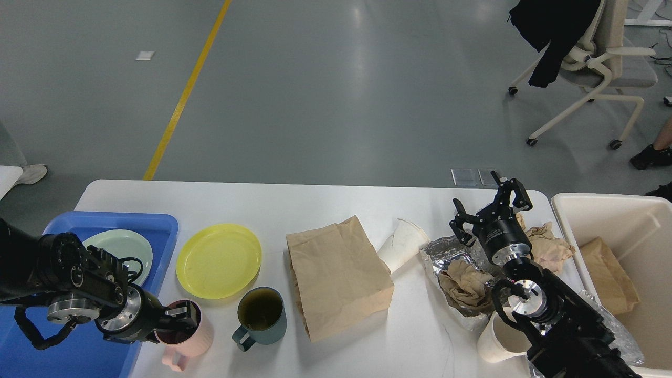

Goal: Tidy desktop
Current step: 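Lower the left gripper and grasp the pink mug, then carry the pink mug onto the blue tray and release it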

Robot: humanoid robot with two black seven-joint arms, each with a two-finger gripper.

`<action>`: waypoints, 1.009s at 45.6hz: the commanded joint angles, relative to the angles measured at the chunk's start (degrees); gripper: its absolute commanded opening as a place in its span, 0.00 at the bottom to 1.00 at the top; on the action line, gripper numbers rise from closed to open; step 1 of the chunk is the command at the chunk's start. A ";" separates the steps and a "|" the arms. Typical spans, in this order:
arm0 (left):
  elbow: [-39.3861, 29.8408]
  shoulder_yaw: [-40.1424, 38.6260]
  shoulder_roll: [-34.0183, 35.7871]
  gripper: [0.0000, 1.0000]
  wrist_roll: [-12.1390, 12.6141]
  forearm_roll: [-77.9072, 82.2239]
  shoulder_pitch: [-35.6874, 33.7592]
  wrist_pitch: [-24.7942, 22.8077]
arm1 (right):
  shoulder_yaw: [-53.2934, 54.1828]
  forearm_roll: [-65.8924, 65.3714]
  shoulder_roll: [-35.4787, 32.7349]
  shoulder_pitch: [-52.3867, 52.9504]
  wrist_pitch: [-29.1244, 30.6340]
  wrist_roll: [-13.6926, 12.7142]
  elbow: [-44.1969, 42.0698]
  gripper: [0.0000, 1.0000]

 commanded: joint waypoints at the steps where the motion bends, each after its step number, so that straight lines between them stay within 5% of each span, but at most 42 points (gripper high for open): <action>1: 0.01 0.08 -0.04 0.34 0.27 0.10 0.16 -0.25 | 0.00 0.00 0.00 0.00 0.00 0.00 0.00 1.00; 15: 0.01 0.08 -0.13 0.00 1.93 0.10 0.25 -0.51 | 0.00 0.00 0.00 0.00 0.00 0.00 0.00 1.00; 30: -0.34 0.17 0.66 0.00 3.17 0.36 -1.33 -5.17 | 0.00 0.00 0.00 0.00 0.00 0.00 0.00 1.00; 36: -3.76 2.36 1.80 0.00 2.99 0.36 -8.44 -9.73 | 0.00 0.00 0.00 0.00 0.00 0.00 0.00 1.00; 46: -14.84 11.50 3.82 0.00 3.43 0.98 -32.25 -16.51 | 0.00 0.00 0.00 0.00 0.00 0.00 -0.09 1.00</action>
